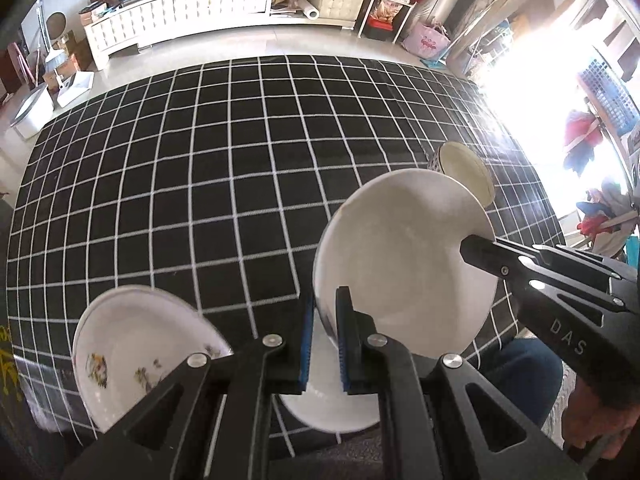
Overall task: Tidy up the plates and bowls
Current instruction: 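Carry the pink-flower bowl and nest it into the plain white bowl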
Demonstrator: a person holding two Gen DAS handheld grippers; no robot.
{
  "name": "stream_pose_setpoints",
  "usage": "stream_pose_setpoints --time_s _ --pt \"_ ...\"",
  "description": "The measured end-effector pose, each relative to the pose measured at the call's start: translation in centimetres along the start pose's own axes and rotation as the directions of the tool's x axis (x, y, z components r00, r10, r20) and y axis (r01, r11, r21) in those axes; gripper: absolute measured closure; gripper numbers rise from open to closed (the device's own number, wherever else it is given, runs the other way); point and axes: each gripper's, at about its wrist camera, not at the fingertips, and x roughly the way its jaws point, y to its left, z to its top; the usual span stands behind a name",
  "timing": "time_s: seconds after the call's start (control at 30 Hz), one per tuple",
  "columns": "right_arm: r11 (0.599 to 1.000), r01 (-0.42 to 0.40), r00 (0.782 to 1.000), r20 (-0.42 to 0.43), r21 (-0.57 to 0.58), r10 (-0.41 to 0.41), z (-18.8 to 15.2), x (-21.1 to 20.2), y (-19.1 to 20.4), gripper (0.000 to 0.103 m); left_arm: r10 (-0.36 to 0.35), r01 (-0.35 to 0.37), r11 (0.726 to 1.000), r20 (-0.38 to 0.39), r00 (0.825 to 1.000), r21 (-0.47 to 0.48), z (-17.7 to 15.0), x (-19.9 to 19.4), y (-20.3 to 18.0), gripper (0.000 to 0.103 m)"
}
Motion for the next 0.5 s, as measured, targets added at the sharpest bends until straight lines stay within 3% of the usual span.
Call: stream_pose_setpoints --time_s 0.17,0.5 --pt "1.0 -0.012 1.0 -0.022 0.008 0.012 -2.0 0.2 0.6 0.094 0.008 -0.008 1.0 0.016 1.0 0.009 -1.9 -0.6 0.4 0.094" --pt "1.0 0.003 0.995 -0.1 -0.002 -0.003 -5.1 2.3 2.7 0.094 0.005 -0.005 1.0 -0.033 0.999 0.001 -4.9 0.6 1.9 0.094"
